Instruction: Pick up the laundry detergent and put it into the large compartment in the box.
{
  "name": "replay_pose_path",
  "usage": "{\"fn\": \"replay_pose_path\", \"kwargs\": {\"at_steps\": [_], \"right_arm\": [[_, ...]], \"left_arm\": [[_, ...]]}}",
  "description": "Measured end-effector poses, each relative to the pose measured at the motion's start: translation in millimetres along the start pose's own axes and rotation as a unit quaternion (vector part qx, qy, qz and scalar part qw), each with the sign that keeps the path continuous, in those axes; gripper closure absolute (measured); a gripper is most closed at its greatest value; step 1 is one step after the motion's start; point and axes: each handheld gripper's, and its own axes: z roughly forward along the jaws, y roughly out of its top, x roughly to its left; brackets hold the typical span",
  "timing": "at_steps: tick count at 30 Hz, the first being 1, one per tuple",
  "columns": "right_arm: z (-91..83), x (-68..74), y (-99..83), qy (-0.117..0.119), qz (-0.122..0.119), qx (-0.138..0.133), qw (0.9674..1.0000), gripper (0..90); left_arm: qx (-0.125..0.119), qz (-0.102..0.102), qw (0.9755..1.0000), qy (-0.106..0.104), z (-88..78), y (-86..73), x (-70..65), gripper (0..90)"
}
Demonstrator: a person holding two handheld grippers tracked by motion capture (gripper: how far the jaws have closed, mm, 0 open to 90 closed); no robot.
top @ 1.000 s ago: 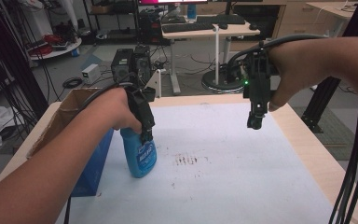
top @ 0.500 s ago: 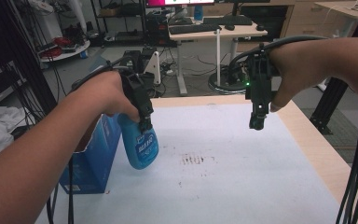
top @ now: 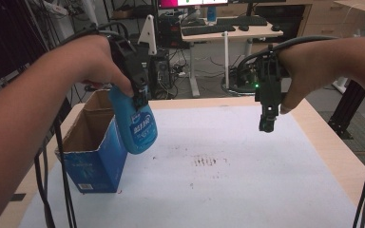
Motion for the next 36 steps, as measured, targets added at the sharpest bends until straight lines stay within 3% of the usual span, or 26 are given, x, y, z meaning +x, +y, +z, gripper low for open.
{"fn": "replay_pose_path", "kwargs": {"at_steps": [8,16,18,25,29,36], "right_arm": [[-0.5,0.8,2.8,0.001,-0.008,0.007,0.9999,2.5],[-2.4,1.4,3.4,-0.001,-0.006,0.004,1.0,2.5],[-1.8,2.0,3.2,-0.001,-0.009,0.006,0.9999,2.5],[-2.9,1.1,0.5,-0.001,-0.007,0.005,1.0,2.5],[-2.8,2.0,1.3,-0.001,-0.005,0.007,1.0,2.5],[-1.8,1.4,3.2,-0.001,-0.005,0.004,1.0,2.5]], "left_arm": [[-0.001,0.001,0.9998,-0.02,-22.9,-12.8,2.9,37.9],[-0.019,-0.016,0.9996,-0.012,-48.6,-28.3,7.0,37.9],[-0.023,-0.031,0.9992,-0.013,-58.1,-36.8,12.5,37.9],[-0.018,-0.049,0.9986,-0.01,-68.3,-48.6,23.6,37.9],[-0.021,-0.086,0.9961,-0.009,-71.2,-60.6,42.1,37.9],[-0.014,-0.116,0.9931,-0.005,-69.3,-66.8,55.7,37.9]]}}
